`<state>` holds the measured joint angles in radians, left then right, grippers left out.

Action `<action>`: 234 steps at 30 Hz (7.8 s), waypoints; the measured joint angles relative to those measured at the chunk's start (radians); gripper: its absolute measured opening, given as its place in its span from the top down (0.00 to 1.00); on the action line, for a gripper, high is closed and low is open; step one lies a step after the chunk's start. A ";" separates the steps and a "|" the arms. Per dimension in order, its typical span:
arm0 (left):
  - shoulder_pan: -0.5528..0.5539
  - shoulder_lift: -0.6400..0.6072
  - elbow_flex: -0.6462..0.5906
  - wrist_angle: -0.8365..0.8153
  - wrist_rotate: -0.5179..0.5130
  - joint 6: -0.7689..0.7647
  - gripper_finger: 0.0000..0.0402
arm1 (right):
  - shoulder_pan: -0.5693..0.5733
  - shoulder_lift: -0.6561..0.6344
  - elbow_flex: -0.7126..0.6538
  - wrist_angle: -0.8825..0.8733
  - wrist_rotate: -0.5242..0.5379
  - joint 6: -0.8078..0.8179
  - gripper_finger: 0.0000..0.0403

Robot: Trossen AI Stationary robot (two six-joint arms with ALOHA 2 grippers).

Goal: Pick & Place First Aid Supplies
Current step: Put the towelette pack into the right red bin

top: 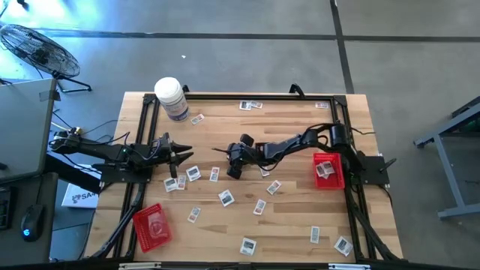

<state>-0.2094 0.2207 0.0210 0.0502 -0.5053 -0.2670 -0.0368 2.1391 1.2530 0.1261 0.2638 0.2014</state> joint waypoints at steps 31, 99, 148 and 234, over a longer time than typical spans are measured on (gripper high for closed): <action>0.000 0.000 0.000 0.000 0.000 0.000 0.70 | 0.000 0.023 0.001 -0.035 0.057 0.059 0.99; 0.000 0.000 0.000 0.000 0.000 0.000 0.70 | 0.160 -0.243 -0.256 -0.224 0.153 0.300 0.84; 0.000 0.000 0.000 0.000 0.000 0.000 0.70 | 0.143 -0.141 -0.231 -0.156 0.206 0.317 0.83; 0.000 0.000 0.000 0.000 0.000 0.000 0.70 | 0.584 -0.721 -0.140 -1.299 -0.403 1.611 0.86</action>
<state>-0.2092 0.2203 0.0210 0.0498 -0.5053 -0.2672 0.5472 1.4183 1.1133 -1.1732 -0.1396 1.8127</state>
